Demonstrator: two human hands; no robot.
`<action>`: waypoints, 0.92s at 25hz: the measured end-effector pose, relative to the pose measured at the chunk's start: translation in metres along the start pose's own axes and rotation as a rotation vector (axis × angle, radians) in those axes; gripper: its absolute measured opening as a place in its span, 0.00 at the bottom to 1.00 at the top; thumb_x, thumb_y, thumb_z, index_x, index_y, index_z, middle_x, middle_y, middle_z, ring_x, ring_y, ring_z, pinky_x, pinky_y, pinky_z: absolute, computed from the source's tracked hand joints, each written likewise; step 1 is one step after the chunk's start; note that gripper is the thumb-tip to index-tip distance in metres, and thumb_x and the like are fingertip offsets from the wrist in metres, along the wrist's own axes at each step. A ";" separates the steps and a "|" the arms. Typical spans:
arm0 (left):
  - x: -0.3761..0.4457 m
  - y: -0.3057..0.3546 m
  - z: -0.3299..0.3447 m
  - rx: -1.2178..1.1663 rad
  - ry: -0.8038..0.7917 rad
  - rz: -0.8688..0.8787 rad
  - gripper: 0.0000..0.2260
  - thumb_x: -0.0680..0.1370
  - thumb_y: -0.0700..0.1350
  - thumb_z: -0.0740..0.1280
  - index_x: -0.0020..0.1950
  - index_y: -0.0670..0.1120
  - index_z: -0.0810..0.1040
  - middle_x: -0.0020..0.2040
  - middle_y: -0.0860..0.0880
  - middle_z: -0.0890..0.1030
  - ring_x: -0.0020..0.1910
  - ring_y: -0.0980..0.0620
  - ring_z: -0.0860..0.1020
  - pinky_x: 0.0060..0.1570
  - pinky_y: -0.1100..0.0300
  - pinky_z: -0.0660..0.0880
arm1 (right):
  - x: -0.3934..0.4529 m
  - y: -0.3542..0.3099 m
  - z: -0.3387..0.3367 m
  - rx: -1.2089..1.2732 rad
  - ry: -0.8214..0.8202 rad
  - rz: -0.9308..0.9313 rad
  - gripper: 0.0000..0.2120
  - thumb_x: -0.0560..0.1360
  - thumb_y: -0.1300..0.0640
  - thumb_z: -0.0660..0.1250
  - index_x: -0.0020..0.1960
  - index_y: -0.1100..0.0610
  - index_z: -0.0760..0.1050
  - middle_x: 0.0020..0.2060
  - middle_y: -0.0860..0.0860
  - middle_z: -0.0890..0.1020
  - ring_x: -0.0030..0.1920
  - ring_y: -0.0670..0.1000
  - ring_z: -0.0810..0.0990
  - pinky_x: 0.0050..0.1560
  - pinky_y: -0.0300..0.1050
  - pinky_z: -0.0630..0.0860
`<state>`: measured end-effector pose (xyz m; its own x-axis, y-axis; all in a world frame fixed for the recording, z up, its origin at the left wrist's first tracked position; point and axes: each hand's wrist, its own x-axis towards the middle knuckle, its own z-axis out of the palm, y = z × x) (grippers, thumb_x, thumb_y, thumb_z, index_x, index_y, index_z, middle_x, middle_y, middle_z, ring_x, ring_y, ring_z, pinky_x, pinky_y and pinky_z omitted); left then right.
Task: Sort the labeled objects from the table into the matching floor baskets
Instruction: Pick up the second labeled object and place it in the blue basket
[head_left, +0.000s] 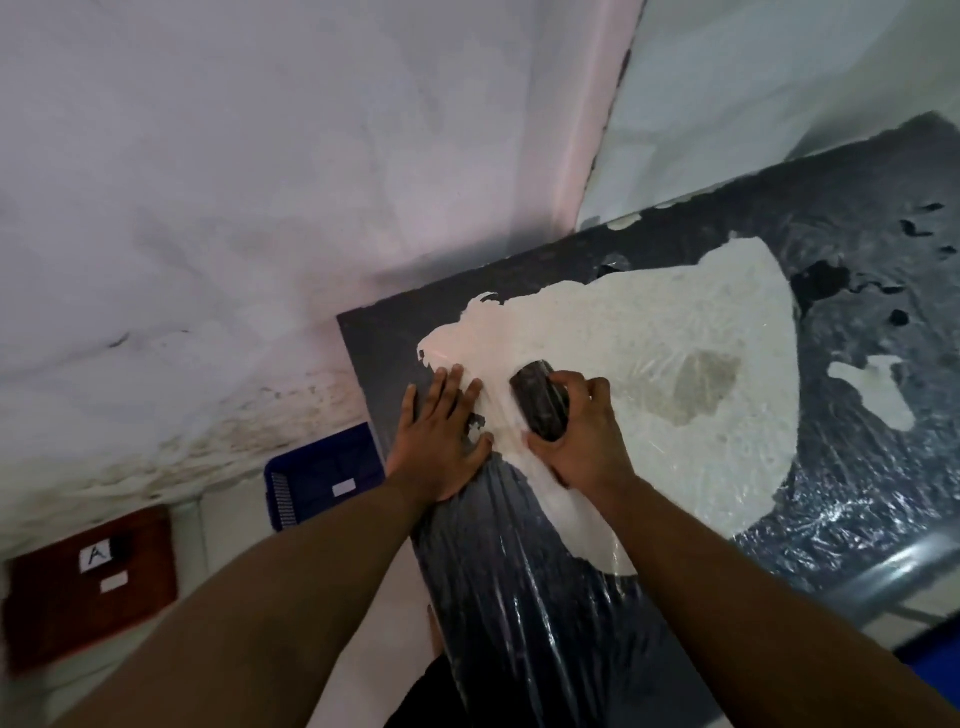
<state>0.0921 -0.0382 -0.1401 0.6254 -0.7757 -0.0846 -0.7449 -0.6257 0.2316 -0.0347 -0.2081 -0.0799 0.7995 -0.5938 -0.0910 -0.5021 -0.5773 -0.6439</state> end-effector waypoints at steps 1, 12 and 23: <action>0.000 0.000 0.001 0.006 -0.003 -0.001 0.32 0.78 0.67 0.44 0.79 0.56 0.41 0.80 0.50 0.41 0.77 0.52 0.35 0.74 0.44 0.35 | 0.001 0.002 -0.003 0.022 -0.007 0.005 0.38 0.62 0.51 0.80 0.65 0.49 0.64 0.56 0.55 0.68 0.52 0.58 0.77 0.51 0.54 0.80; -0.004 0.010 -0.003 -0.048 -0.077 -0.083 0.33 0.77 0.68 0.44 0.78 0.56 0.42 0.80 0.51 0.39 0.76 0.53 0.32 0.70 0.49 0.28 | -0.004 0.015 -0.027 0.453 -0.064 0.163 0.24 0.72 0.49 0.73 0.63 0.45 0.66 0.52 0.46 0.79 0.43 0.42 0.80 0.31 0.29 0.74; -0.039 0.029 -0.019 -0.235 -0.112 -0.157 0.31 0.78 0.65 0.50 0.78 0.56 0.51 0.81 0.50 0.46 0.79 0.49 0.46 0.72 0.48 0.36 | -0.011 0.004 -0.031 0.432 -0.261 0.090 0.21 0.77 0.50 0.66 0.67 0.45 0.63 0.56 0.52 0.81 0.43 0.44 0.81 0.32 0.34 0.77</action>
<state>0.0509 -0.0247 -0.1119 0.6891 -0.6836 -0.2405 -0.5590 -0.7126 0.4240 -0.0558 -0.2212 -0.0575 0.8425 -0.4394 -0.3117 -0.4348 -0.2132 -0.8749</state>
